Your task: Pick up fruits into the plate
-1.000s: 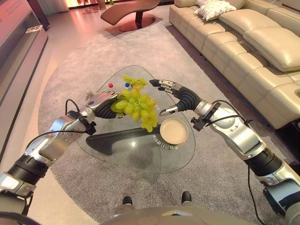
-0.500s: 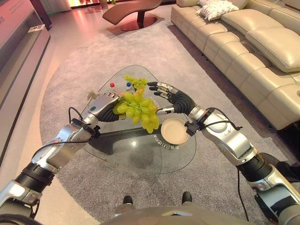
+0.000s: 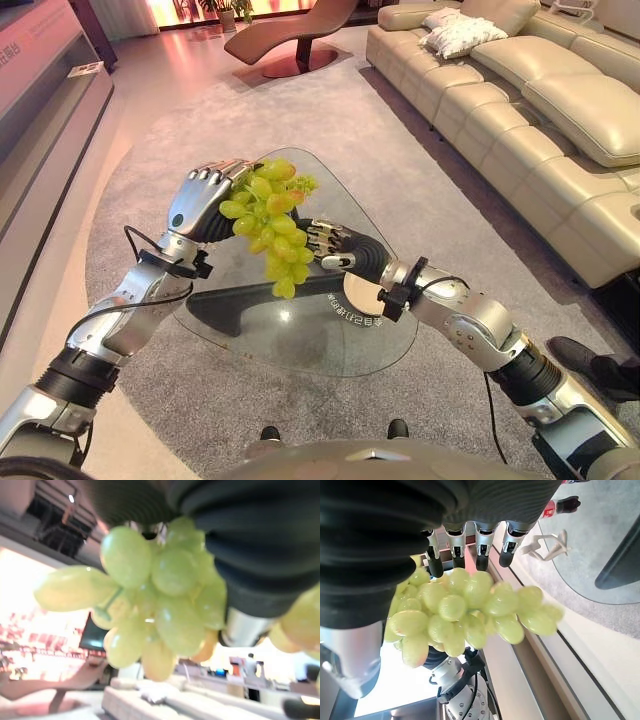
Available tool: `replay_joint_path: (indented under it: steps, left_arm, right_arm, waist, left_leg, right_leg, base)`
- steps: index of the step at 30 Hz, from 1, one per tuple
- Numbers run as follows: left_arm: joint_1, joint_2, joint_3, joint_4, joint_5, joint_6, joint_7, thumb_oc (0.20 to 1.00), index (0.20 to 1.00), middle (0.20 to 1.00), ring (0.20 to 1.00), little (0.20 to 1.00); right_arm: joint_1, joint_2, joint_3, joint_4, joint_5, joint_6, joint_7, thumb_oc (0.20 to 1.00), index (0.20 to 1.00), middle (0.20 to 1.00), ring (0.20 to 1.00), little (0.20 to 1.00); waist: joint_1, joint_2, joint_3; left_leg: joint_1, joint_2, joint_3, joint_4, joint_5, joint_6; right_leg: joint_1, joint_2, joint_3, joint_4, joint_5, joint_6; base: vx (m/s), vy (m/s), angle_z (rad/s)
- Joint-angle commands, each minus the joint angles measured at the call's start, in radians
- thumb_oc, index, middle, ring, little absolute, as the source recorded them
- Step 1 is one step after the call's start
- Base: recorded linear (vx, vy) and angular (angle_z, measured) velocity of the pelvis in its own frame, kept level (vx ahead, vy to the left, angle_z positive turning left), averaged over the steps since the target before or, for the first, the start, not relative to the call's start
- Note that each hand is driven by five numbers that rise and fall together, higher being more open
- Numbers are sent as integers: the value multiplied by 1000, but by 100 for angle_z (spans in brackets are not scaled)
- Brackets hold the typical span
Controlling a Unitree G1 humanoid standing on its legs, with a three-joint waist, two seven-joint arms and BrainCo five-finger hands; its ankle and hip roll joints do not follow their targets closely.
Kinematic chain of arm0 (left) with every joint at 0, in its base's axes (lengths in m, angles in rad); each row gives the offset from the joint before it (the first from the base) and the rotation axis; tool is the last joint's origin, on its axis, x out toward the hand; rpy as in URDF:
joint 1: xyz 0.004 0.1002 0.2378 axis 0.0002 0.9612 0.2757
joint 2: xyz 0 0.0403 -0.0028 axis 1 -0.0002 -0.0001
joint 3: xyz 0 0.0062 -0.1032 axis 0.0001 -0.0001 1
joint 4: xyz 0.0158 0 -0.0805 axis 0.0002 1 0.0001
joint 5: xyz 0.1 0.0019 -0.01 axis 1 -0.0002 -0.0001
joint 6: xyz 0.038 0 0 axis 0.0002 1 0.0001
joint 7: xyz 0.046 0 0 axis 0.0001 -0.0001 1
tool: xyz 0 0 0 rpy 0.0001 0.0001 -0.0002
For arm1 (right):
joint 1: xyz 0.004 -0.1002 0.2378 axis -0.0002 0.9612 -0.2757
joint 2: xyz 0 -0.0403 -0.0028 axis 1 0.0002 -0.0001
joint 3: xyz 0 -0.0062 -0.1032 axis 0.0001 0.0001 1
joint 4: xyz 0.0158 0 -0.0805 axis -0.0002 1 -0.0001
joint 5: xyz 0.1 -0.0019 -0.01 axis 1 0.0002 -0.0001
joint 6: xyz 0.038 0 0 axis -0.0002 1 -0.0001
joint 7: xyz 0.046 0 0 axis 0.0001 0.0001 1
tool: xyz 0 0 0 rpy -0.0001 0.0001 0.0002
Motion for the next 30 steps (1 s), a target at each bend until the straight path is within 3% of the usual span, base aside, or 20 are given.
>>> replay_joint_path:
  steps: [1, 13, 23, 30]
  left_arm:
    - [-134, 37, 48, 8, 14, 6, 45, 200, 200, 200, 200, 200]
    - [-147, -19, 7, -18, 32, 39, -20, 200, 200, 200, 200, 200]
    - [-230, -44, -113, -2, 40, 52, -98, 200, 200, 200, 200, 200]
    - [-300, -90, -208, 11, 80, 56, -108, 200, 200, 200, 200, 200]
  right_arm:
    - [-41, 29, -19, -42, 37, -45, 3, 1000, 1000, 1000, 1000, 1000]
    - [-41, 81, -16, -31, 63, -34, -31, 1000, 1000, 1000, 1000, 1000]
    - [-84, 109, 21, -22, 98, -14, -36, 1000, 1000, 1000, 1000, 1000]
    - [-121, 168, 87, 6, 189, 68, -47, 1000, 1000, 1000, 1000, 1000]
  waist:
    - [0, -20, 8]
    - [-5, -20, 9]
    - [-13, -21, 13]
    - [-18, -20, 14]
  left_leg:
    - [-13, -28, -38, 53, -150, 15]
    - [-6, -32, -42, 53, -156, 21]
    - [-12, -36, -38, 56, -151, 27]
    - [0, -35, -33, 56, -162, 28]
  right_leg:
    - [57, 2, -72, 53, -141, 21]
    - [60, 8, -60, 51, -142, 21]
    - [49, 12, -47, 50, -132, 19]
    - [57, 14, -42, 53, -142, 19]
  base:
    - [0, 0, 0]
    - [0, 0, 0]
    - [-21, -3, 0]
    - [-6, 1, 0]
